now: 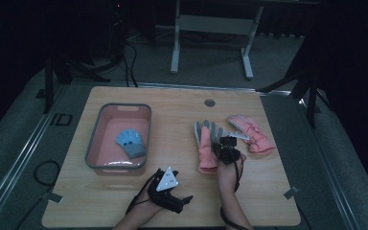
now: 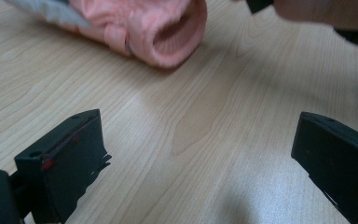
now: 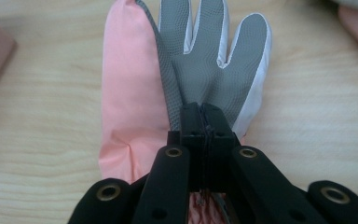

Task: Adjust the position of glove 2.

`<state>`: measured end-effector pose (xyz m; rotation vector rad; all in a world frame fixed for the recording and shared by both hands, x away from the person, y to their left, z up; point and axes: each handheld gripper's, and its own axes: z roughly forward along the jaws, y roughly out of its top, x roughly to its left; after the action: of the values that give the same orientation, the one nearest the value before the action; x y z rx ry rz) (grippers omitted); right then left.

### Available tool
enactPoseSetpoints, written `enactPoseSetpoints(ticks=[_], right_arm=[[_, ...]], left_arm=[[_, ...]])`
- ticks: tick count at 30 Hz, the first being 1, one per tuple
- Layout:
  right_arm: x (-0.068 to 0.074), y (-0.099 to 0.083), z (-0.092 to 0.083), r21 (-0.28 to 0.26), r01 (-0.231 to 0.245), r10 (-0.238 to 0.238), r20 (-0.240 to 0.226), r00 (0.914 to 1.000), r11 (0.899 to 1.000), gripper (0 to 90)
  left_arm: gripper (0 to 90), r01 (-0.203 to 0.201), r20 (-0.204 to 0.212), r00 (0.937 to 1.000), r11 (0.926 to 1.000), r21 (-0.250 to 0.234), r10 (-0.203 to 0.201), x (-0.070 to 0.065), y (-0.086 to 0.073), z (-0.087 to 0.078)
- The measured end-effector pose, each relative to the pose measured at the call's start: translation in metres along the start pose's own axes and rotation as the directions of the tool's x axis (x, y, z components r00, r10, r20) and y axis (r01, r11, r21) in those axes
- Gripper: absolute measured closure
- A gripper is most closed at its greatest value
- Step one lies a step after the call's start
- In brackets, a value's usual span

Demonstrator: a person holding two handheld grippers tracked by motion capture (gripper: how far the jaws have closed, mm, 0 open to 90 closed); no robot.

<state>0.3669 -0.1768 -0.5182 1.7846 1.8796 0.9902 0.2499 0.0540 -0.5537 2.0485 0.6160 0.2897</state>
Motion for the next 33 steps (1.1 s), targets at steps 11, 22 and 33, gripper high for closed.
enactPoseSetpoints(ticks=[11,22,33], right_arm=[[-0.002,-0.001,0.003,0.007,-0.031,0.031,-0.026,0.9992,0.999,77.5],[-0.012,0.030,-0.033,-0.068,0.241,-0.245,-0.060,0.9677,0.968,67.2],[-0.084,0.059,-0.051,-0.141,0.428,-0.443,-0.094,0.8917,0.893,66.8]], left_arm=[[2.8,0.000,0.001,1.0000,1.0000,0.001,0.000,0.001,-0.001,-0.001],[2.8,0.002,0.002,1.0000,1.0000,0.005,-0.002,0.000,-0.002,-0.001],[2.8,0.013,0.008,0.9999,0.9999,-0.001,-0.013,0.002,-0.003,-0.001]])
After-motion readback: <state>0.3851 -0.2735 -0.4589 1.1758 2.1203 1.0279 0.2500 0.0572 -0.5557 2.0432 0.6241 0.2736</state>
